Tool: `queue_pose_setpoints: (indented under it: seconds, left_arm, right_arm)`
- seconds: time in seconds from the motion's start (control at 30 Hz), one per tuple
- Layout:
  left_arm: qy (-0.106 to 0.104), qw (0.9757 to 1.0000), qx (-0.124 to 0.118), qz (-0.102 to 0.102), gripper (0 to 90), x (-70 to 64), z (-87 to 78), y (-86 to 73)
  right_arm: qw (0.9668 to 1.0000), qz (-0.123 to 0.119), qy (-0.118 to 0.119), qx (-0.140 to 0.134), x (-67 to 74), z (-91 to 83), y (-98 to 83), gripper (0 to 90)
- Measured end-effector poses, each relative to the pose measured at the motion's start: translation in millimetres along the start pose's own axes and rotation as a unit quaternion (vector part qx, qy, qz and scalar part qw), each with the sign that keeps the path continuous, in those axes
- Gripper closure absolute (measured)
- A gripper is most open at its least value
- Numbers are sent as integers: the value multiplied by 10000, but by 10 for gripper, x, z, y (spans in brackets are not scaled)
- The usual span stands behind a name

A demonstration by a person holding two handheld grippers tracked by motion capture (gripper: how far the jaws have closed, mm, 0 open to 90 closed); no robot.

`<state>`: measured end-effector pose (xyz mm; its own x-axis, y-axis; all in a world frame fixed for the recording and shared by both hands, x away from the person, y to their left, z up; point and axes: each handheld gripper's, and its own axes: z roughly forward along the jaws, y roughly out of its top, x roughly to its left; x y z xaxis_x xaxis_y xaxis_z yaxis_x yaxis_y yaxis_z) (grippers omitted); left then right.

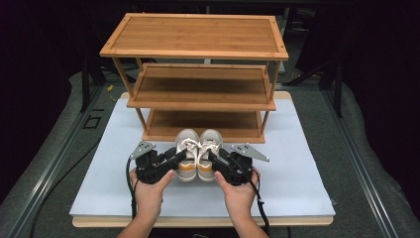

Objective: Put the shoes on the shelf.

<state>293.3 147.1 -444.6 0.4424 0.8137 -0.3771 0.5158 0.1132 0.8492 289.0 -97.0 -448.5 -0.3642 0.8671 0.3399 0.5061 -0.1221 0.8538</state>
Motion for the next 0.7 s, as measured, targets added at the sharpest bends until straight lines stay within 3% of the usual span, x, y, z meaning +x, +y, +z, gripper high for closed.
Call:
queue_pose_setpoints:
  seconds: [0.7]
  left_arm:
    - [-93, 9999, -106, 11, 562, -74, -103, 345]
  right_arm:
    - [9999, -64, 80, -120, 105, -95, 336, 567]
